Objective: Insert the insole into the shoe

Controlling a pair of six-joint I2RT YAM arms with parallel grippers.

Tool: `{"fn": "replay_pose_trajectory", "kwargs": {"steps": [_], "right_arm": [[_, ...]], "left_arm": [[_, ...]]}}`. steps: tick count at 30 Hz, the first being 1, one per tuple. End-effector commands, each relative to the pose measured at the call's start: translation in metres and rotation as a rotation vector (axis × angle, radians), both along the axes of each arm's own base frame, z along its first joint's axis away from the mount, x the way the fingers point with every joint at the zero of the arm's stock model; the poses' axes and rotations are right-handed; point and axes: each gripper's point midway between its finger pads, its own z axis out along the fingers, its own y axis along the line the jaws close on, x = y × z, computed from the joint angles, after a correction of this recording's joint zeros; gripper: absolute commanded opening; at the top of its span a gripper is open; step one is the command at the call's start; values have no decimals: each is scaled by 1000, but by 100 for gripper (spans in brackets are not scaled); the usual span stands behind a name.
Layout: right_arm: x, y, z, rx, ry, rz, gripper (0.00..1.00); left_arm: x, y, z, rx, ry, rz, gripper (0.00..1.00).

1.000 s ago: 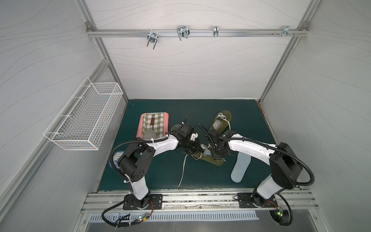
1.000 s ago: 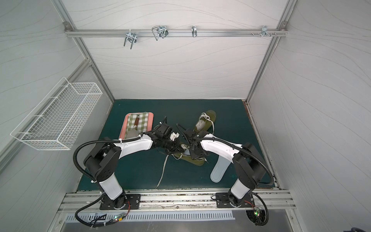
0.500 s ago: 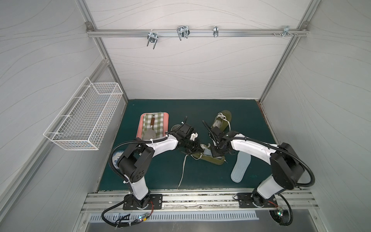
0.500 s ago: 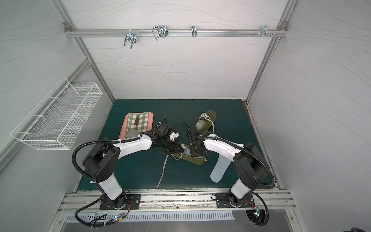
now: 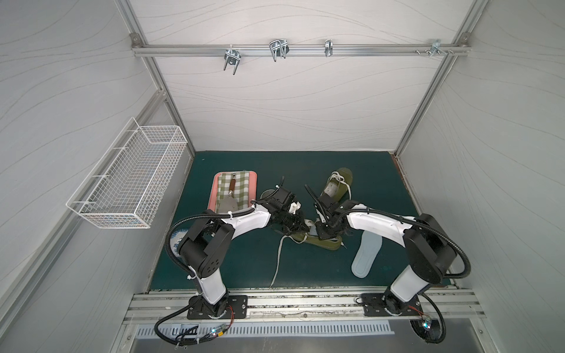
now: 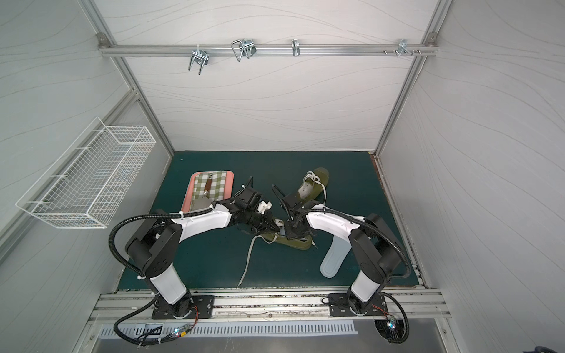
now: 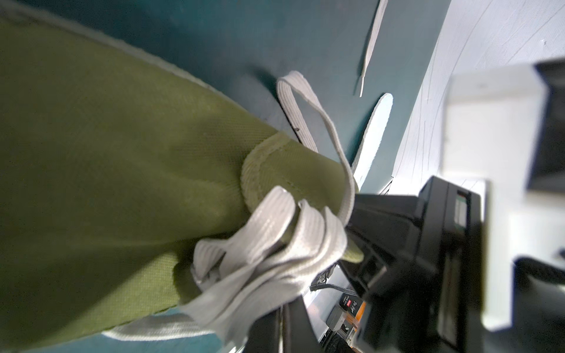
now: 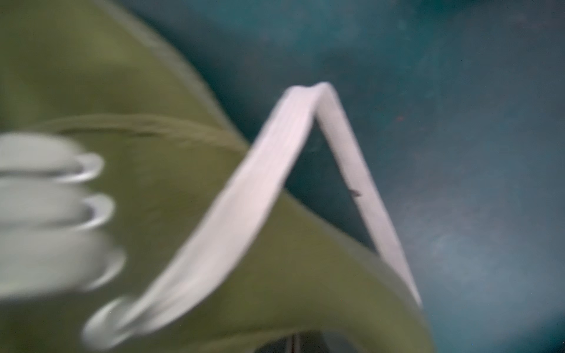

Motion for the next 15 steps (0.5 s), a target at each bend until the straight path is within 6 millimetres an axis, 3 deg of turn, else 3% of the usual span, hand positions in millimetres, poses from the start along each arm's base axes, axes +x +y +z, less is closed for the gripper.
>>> {"fn": "replay_pose_trajectory", "kwargs": {"steps": [1, 4, 6, 13, 15], "right_arm": [[-19, 6, -13, 42, 91, -10, 0], [-33, 14, -31, 26, 162, 18, 0], [-35, 17, -32, 13, 162, 31, 0], [-16, 14, 8, 14, 35, 18, 0], [-11, 9, 8, 15, 10, -9, 0]], "left_arm": [[8, -7, 18, -38, -36, -8, 0], [9, -7, 20, -42, -38, -9, 0], [8, -7, 20, -41, -37, -9, 0], [9, -7, 20, -43, -37, -8, 0], [8, -6, 21, -45, -37, -11, 0]]}}
